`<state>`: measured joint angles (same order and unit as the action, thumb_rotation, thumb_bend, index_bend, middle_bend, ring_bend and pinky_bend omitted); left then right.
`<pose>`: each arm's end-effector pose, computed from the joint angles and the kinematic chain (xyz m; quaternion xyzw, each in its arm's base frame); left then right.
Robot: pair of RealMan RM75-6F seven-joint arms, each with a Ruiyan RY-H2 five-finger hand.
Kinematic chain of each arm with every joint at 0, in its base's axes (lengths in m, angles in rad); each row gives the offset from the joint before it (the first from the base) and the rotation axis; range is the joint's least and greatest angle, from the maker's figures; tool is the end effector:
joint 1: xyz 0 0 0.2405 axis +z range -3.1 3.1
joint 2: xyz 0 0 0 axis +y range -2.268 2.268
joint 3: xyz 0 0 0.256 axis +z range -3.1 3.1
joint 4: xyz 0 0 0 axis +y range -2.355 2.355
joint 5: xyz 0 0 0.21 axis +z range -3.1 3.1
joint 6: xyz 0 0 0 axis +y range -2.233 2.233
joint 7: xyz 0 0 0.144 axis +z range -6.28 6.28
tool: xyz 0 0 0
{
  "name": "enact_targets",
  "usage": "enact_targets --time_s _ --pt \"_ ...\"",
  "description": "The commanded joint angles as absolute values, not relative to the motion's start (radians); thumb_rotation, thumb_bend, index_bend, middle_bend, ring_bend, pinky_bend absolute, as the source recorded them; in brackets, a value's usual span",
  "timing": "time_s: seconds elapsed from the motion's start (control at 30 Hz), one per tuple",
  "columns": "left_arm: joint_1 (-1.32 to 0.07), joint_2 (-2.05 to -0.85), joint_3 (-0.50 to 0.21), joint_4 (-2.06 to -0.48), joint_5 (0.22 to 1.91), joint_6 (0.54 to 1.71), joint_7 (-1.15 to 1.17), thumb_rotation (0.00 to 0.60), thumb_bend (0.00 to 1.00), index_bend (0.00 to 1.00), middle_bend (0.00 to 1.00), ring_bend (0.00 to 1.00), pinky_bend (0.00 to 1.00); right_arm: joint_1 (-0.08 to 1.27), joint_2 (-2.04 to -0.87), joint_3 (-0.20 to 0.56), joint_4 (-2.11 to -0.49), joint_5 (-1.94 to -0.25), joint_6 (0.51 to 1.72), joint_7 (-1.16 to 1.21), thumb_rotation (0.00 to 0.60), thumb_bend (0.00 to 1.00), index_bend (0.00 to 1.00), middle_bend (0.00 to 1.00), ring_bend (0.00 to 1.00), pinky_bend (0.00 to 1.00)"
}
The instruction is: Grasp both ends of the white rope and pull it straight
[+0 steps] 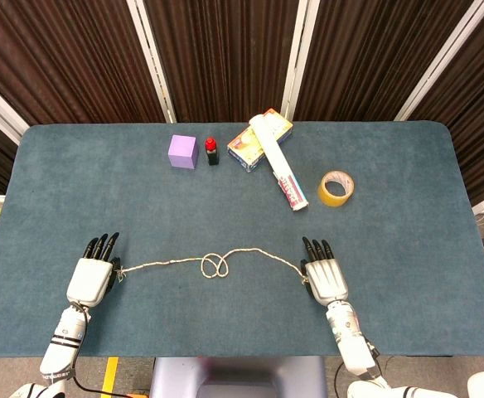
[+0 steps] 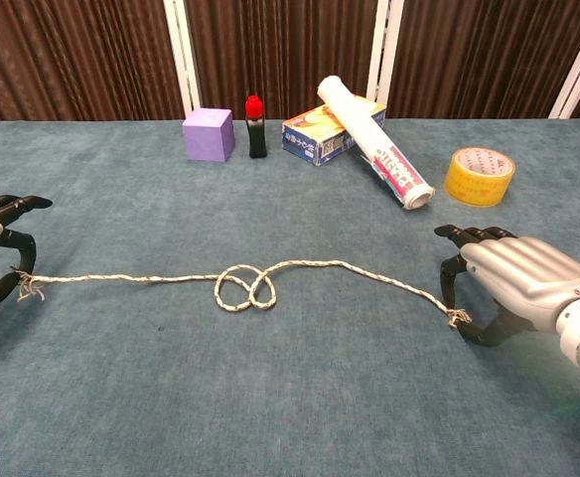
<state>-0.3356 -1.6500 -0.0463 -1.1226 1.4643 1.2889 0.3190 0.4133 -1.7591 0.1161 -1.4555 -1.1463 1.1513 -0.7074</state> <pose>-0.2910 0.2577 -0.0011 -0.7139 -0.2821 -0.3119 0.5599 -0.2046 -0.2527 -0.0639 0.7235 -0.3805 0.2764 0.5053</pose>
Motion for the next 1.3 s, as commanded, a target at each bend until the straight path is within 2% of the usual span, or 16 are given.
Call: enact_targets --time_s 0.03,0.67,0.93,1.3 --pt "-0.336 -1.649 -0.047 -1.124 1.464 1.289 0.319 0.600 0.53 0.61 0.04 0.00 0.14 0.418 -1.763 0.114 -1.452 -1.143 1.150 -0.710 0.600 0.39 0.61 0.08 0.00 0.00" --pt "-0.337 -1.641 -0.049 -1.121 1.458 1.290 0.308 0.600 0.54 0.61 0.04 0.00 0.14 0.444 -1.795 0.121 -1.396 -1.122 1.158 -0.708 0.600 0.54 0.74 0.18 0.00 0.00" --pt "-0.337 -1.637 -0.052 -1.123 1.457 1.297 0.310 0.600 0.53 0.61 0.04 0.00 0.14 0.452 -1.796 0.134 -1.377 -1.121 1.162 -0.677 0.600 0.65 0.80 0.21 0.00 0.00" --pt "-0.337 -1.631 -0.065 -1.122 1.451 1.309 0.312 0.600 0.54 0.61 0.04 0.00 0.14 0.446 -1.734 0.151 -1.415 -1.129 1.187 -0.648 0.600 0.68 0.83 0.23 0.00 0.00"
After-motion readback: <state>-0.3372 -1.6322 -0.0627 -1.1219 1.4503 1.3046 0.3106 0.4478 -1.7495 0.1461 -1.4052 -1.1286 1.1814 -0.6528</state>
